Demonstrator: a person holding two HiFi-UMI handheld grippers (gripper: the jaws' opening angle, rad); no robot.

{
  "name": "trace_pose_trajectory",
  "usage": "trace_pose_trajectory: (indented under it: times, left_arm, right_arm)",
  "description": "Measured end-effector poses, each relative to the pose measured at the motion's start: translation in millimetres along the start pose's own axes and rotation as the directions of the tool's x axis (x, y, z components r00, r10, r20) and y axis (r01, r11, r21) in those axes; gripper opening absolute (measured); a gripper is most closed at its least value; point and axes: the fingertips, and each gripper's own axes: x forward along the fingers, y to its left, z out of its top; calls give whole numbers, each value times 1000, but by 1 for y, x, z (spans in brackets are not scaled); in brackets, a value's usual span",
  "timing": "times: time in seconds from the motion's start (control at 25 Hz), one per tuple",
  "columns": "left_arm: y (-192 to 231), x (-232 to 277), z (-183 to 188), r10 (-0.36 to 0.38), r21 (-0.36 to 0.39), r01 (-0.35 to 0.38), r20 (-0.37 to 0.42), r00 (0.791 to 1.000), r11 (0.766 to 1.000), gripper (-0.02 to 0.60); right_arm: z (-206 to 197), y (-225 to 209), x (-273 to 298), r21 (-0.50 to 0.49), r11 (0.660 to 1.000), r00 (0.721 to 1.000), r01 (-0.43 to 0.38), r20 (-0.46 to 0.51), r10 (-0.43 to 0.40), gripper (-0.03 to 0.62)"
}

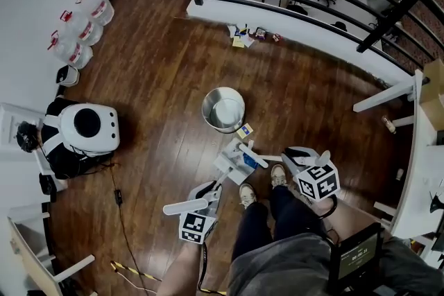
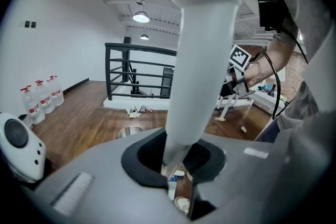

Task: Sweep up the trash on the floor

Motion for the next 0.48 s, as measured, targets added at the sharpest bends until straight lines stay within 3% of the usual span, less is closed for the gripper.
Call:
trace_pose_trajectory:
  times: [0.2, 0.48]
  left_arm:
    - [2, 2, 1, 2, -1, -2, 2, 1000, 1000, 43]
    - [6, -4, 2, 17, -22, -17, 4, 1000, 1000, 43]
  right_arm:
    - [13, -15, -11, -14, 1000, 1000, 23, 16, -23, 51]
    - [61, -71, -42, 99, 992, 993, 77, 79, -85, 49]
